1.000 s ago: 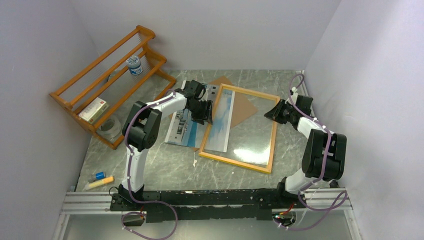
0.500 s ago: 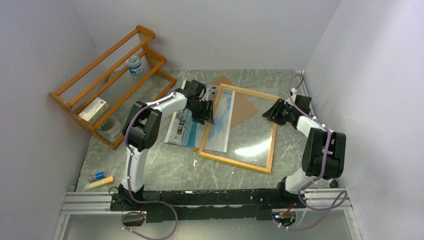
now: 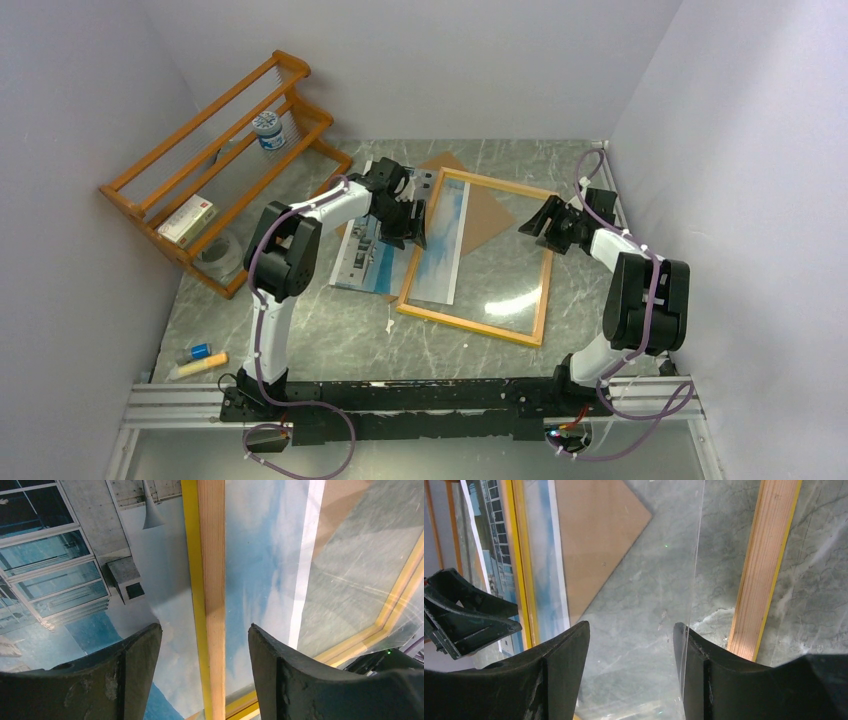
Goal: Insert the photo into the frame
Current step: Place the photo frame item in the photo frame.
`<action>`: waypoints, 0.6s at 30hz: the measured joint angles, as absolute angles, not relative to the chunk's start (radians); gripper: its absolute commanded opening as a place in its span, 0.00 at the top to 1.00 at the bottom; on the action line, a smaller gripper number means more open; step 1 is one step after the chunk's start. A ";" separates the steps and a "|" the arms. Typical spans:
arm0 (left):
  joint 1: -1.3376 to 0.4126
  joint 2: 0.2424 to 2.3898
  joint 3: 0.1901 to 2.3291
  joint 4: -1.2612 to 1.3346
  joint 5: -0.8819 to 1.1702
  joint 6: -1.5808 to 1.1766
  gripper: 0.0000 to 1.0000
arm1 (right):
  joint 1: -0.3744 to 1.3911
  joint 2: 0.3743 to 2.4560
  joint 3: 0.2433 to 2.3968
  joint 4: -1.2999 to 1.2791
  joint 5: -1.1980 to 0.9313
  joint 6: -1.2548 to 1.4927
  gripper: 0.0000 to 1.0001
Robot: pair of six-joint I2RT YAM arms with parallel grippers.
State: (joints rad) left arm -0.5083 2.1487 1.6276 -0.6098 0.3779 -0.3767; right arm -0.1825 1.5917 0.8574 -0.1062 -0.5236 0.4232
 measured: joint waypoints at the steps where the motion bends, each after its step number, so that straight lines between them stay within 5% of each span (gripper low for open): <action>1: -0.507 2.149 1.628 -0.611 0.380 -0.377 0.29 | -0.181 1.594 0.860 -0.106 -0.522 0.423 0.36; 10: -0.504 2.149 1.627 -0.610 0.398 -0.375 0.31 | -0.174 1.634 0.888 -0.108 -0.516 0.424 0.39; 18: -0.501 2.148 1.620 -0.601 0.403 -0.379 0.31 | -0.153 1.644 0.925 -0.155 -0.464 0.426 0.22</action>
